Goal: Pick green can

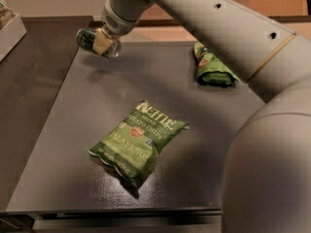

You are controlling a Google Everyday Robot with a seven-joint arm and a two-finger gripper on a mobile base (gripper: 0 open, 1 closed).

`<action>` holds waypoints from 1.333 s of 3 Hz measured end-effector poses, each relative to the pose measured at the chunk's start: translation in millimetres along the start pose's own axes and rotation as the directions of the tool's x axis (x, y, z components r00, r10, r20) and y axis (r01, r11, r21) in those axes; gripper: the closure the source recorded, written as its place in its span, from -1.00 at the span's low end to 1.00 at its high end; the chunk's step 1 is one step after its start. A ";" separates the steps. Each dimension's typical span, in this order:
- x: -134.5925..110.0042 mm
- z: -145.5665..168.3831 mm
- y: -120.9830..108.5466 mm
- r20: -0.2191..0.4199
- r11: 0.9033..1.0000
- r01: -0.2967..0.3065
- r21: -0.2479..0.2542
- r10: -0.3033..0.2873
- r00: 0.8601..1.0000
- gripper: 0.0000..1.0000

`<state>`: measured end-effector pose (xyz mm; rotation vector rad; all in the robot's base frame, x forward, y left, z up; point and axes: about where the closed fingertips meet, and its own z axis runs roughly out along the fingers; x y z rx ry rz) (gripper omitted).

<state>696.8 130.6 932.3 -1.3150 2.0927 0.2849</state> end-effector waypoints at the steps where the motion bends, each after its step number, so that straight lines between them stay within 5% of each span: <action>1: -16.8 -38.0 1.1 0.039 0.999 0.046 0.004 -0.046 0.998 1.00; 3: -41.5 -96.7 -0.2 0.097 0.991 0.128 0.039 -0.132 0.987 1.00; 4: -41.5 -96.6 -0.2 0.097 0.991 0.128 0.039 -0.132 0.987 1.00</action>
Offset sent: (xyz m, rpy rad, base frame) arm -0.0299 -0.0238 0.1197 0.0312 -0.1603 0.0977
